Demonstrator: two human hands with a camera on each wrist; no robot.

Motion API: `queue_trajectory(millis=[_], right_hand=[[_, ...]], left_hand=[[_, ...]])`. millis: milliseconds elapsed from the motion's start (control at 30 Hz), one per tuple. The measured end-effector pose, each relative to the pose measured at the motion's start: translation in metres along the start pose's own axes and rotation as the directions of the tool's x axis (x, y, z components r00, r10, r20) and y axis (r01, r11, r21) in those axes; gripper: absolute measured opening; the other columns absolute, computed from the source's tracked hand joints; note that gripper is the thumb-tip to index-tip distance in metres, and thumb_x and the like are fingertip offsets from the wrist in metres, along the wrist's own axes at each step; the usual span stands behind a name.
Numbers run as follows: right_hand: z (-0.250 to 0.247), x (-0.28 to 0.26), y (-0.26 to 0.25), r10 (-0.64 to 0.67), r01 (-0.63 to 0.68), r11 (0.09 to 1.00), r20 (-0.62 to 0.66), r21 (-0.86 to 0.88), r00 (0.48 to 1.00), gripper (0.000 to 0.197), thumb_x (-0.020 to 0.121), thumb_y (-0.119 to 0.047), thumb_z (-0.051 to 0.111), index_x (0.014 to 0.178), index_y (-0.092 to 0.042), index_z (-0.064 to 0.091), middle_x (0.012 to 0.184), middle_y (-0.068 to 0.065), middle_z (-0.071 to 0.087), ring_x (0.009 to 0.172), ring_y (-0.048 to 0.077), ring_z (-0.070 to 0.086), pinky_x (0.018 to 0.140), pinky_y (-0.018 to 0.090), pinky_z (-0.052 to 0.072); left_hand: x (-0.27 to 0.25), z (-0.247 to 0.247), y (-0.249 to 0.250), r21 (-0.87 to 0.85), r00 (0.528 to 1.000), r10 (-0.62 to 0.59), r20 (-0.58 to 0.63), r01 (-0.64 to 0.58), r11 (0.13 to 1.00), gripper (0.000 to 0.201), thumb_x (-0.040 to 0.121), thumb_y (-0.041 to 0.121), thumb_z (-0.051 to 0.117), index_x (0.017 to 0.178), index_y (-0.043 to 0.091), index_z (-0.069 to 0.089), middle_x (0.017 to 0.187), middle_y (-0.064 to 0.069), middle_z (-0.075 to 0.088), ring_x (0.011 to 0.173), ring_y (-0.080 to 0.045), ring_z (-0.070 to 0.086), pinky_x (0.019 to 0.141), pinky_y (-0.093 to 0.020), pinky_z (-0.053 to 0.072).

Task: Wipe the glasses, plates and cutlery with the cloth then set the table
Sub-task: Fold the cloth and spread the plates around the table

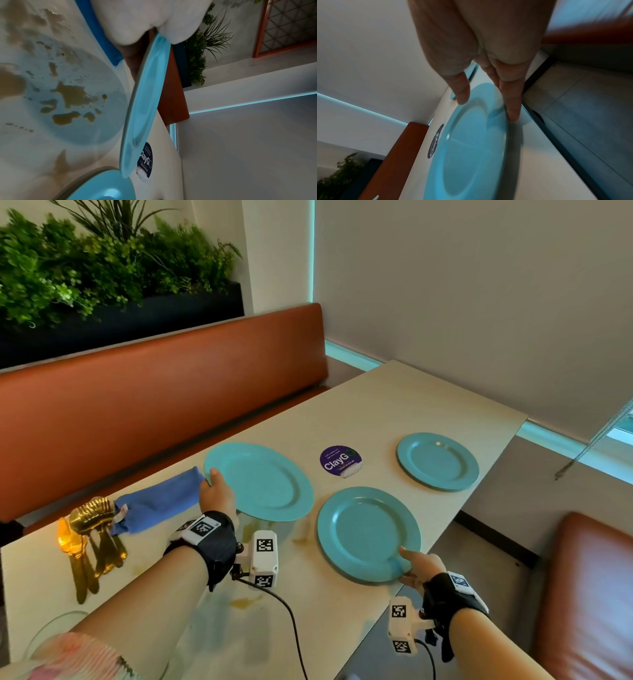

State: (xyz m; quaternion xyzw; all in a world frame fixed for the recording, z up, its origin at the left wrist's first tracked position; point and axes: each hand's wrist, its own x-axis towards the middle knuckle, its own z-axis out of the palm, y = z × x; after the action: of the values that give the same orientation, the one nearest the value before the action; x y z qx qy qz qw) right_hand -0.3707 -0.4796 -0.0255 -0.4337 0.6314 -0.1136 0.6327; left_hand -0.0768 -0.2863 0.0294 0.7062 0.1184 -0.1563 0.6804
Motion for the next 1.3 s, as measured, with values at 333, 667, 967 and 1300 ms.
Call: queue_trajectory(millis=[333,667,967,1300], right_hand=[[0.001,-0.015,-0.021,-0.068,0.033,0.913,-0.072,-0.406,0.995,0.039,0.086,-0.017,0.063,0.117,0.006,0.052,0.082,0.012,0.052,0.085,0.031,0.056,0.088,0.047,0.052],[0.035,-0.041,-0.076,-0.168,0.192,0.962,0.135,-0.194,0.977,0.021,0.093,-0.02,0.054,0.098,0.0,0.051,0.074,0.013,0.052,0.059,0.024,0.053,0.053,0.033,0.048],[0.089,-0.008,-0.158,-0.152,0.119,0.987,0.392,0.106,0.908,0.014,0.096,-0.007,0.042,0.097,0.001,0.053,0.081,0.018,0.061,0.068,0.029,0.061,0.052,0.037,0.057],[0.167,0.084,-0.236,-0.101,0.058,0.989,0.327,0.137,0.94,0.032,0.097,0.003,0.037,0.128,0.007,0.045,0.105,0.023,0.057,0.075,0.034,0.058,0.055,0.042,0.058]], left_hand=[[0.005,0.004,-0.011,-0.005,0.996,-0.033,0.088,0.034,0.999,0.065,0.086,0.064,0.029,0.135,0.024,0.042,0.134,-0.009,0.056,0.117,-0.033,0.057,0.1,-0.052,0.045],[-0.042,0.028,0.032,-0.037,0.979,-0.03,0.2,0.038,0.999,0.052,0.097,0.048,0.031,0.137,0.016,0.042,0.131,-0.009,0.055,0.115,-0.033,0.057,0.099,-0.049,0.047],[-0.018,0.081,0.058,-0.105,0.937,-0.148,0.318,0.19,0.976,0.042,0.099,0.041,0.039,0.123,0.01,0.052,0.101,-0.01,0.063,0.08,-0.027,0.063,0.073,-0.036,0.052],[0.072,0.118,0.083,0.125,0.984,-0.146,0.105,0.133,0.983,0.03,0.098,0.033,0.045,0.088,0.006,0.055,0.103,-0.015,0.058,0.092,-0.03,0.058,0.095,-0.042,0.05]])
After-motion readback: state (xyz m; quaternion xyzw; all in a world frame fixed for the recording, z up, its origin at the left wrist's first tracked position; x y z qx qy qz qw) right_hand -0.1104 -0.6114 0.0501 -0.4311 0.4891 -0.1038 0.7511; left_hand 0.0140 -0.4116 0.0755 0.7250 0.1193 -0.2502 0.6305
